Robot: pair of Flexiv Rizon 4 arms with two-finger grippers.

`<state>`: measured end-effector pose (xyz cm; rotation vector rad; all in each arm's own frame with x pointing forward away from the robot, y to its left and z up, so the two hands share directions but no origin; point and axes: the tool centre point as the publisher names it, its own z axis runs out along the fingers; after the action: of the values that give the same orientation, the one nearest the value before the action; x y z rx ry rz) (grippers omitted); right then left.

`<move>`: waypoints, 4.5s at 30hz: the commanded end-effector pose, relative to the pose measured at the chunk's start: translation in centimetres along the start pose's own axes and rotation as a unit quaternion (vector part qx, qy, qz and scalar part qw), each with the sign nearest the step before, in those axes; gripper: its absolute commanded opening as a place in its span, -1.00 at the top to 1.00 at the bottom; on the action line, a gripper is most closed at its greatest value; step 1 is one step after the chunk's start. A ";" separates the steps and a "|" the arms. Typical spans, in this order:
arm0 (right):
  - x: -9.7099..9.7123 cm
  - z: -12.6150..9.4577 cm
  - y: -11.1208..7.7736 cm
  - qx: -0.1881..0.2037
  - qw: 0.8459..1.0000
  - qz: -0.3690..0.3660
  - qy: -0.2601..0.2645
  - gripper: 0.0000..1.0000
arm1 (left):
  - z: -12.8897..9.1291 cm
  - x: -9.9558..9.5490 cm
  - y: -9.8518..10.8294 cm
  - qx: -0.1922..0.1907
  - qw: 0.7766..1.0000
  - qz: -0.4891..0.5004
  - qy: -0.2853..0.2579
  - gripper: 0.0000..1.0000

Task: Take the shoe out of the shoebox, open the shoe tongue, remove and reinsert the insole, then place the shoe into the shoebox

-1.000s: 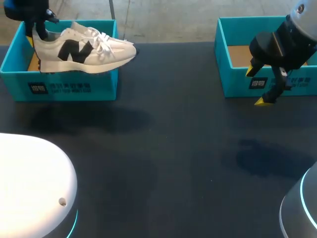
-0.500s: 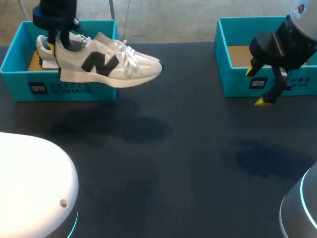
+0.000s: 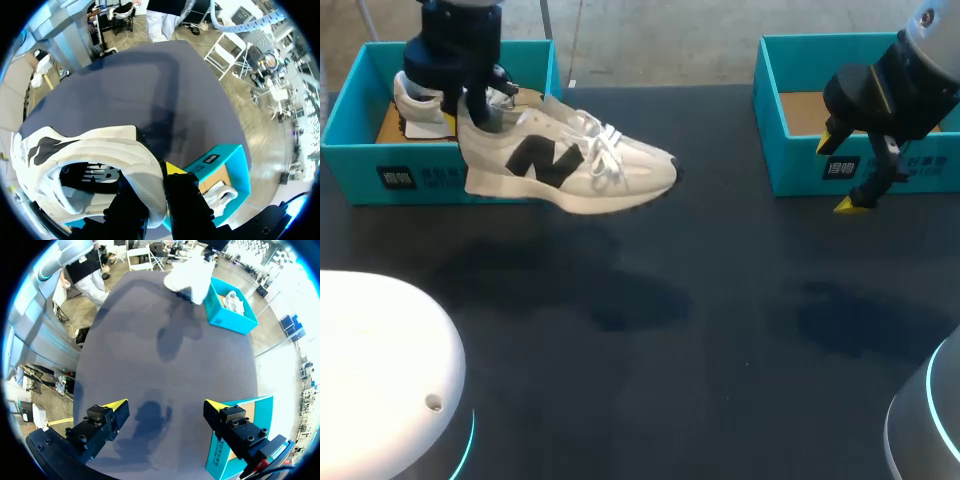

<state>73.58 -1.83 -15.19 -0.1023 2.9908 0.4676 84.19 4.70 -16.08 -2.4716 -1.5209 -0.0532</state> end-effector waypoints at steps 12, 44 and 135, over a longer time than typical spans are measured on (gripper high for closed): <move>-0.3 0.1 0.1 0.002 1.000 0.000 0.002 -1.00 | 0.2 -0.2 -0.4 -0.010 1.000 -0.001 0.001 1.00; -0.3 0.1 0.1 0.002 1.000 0.000 0.002 -1.00 | 2.8 -5.8 -3.6 -0.048 0.994 -0.095 0.009 1.00; -0.3 0.1 0.1 0.002 1.000 0.000 0.002 -1.00 | 15.9 -18.6 0.1 -0.032 0.975 -0.217 -0.038 -1.00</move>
<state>73.58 -1.83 -15.19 -0.1021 2.9908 0.4676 74.60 -9.66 -35.83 -2.1392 -2.0294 -0.1437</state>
